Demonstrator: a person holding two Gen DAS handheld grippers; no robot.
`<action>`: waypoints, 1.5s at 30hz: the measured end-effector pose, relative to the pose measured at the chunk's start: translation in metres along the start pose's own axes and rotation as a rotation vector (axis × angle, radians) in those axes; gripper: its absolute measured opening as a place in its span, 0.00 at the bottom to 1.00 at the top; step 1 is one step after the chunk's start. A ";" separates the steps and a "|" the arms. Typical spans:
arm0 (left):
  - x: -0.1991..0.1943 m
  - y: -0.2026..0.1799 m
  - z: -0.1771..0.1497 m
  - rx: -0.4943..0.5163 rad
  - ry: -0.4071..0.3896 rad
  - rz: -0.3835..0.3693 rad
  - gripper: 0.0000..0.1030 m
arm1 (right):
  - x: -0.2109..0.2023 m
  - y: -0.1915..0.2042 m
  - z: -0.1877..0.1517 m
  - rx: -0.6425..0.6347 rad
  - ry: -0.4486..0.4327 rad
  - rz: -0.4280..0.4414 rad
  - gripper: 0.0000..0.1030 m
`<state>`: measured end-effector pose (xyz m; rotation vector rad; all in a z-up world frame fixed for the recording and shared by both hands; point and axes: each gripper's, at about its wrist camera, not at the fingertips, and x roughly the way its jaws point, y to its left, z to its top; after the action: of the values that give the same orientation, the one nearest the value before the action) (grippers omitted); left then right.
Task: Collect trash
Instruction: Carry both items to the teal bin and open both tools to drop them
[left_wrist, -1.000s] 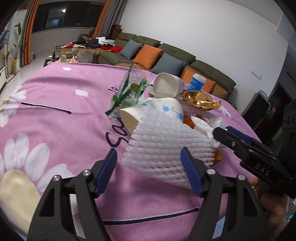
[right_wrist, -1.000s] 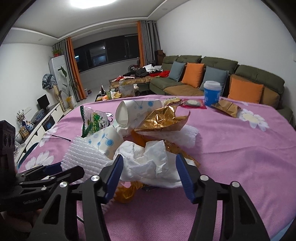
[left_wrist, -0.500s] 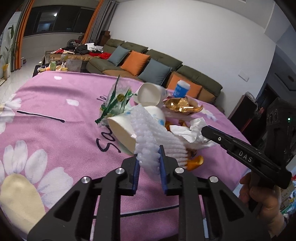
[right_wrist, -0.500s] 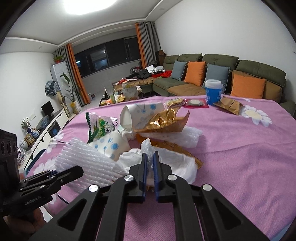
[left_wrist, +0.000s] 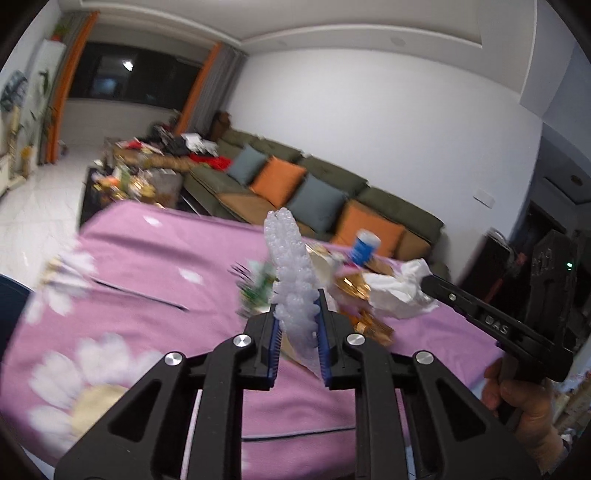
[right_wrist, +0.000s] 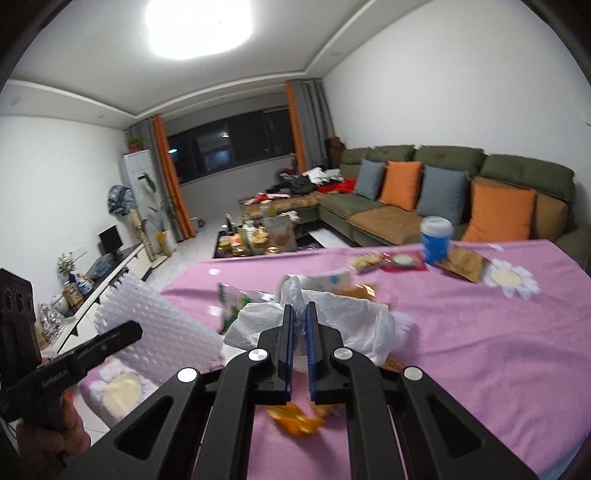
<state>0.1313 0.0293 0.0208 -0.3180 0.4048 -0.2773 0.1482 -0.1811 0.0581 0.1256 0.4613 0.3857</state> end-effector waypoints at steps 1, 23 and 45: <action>-0.008 0.004 0.003 0.003 -0.016 0.021 0.16 | 0.003 0.009 0.003 -0.013 0.000 0.022 0.05; -0.190 0.204 0.028 -0.099 -0.120 0.776 0.17 | 0.176 0.316 0.019 -0.239 0.360 0.656 0.05; -0.126 0.282 -0.001 -0.136 -0.033 0.886 0.48 | 0.255 0.367 -0.040 -0.171 0.641 0.619 0.33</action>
<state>0.0761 0.3273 -0.0377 -0.2494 0.4951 0.6229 0.2171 0.2575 -0.0070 -0.0307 1.0217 1.0848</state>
